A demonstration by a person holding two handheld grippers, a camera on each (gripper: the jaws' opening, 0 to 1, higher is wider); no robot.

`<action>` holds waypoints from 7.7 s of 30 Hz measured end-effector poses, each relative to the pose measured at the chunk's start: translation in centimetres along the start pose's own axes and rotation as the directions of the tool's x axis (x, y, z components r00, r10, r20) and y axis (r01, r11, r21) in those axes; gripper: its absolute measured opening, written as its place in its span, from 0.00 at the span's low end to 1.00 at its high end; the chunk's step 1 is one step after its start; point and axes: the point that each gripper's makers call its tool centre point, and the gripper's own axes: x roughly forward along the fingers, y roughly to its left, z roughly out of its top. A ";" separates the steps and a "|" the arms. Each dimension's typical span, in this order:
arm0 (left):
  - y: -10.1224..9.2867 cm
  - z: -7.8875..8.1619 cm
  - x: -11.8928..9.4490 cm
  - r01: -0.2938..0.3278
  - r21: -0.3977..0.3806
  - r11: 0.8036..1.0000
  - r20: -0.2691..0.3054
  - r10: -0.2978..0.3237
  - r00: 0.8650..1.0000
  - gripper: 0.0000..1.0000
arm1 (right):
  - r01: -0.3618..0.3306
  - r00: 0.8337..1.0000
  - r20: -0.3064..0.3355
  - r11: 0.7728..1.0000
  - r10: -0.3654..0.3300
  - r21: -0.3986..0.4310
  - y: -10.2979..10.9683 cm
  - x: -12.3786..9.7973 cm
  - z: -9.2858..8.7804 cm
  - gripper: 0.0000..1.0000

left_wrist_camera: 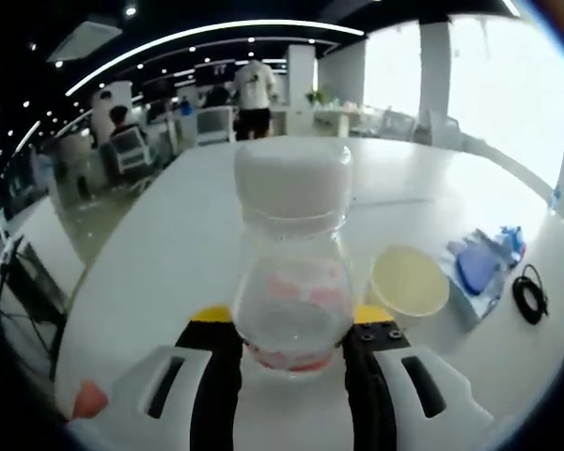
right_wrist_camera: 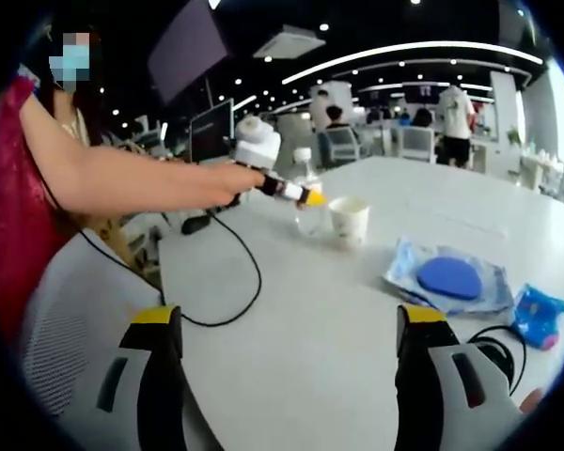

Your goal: Arrange the tabletop items into an orderly group along one side of the table until the central work area is clear of visible clutter.

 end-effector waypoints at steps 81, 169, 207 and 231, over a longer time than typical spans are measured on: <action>0.9 1.0 -1.6 -0.147 -0.154 0.977 0.023 0.152 0.988 0.38 | -0.023 1.000 -0.017 1.000 0.023 -0.004 0.5 0.2 -0.5 0.91; -19.2 -0.1 -5.9 0.332 0.085 0.939 0.041 -0.336 0.941 0.48 | 0.201 0.979 0.027 0.979 -0.201 -0.017 -13.3 -5.8 2.1 0.82; -21.4 -2.4 2.5 0.325 0.055 0.944 -0.114 -0.317 0.941 0.30 | 0.357 0.923 -0.173 0.933 -0.345 0.046 -25.8 -0.2 -2.5 0.43; -21.0 -3.6 4.4 0.296 0.033 0.955 -0.183 -0.285 0.941 0.18 | 0.475 0.863 -0.300 0.856 -0.407 0.206 -28.3 0.3 -5.8 0.29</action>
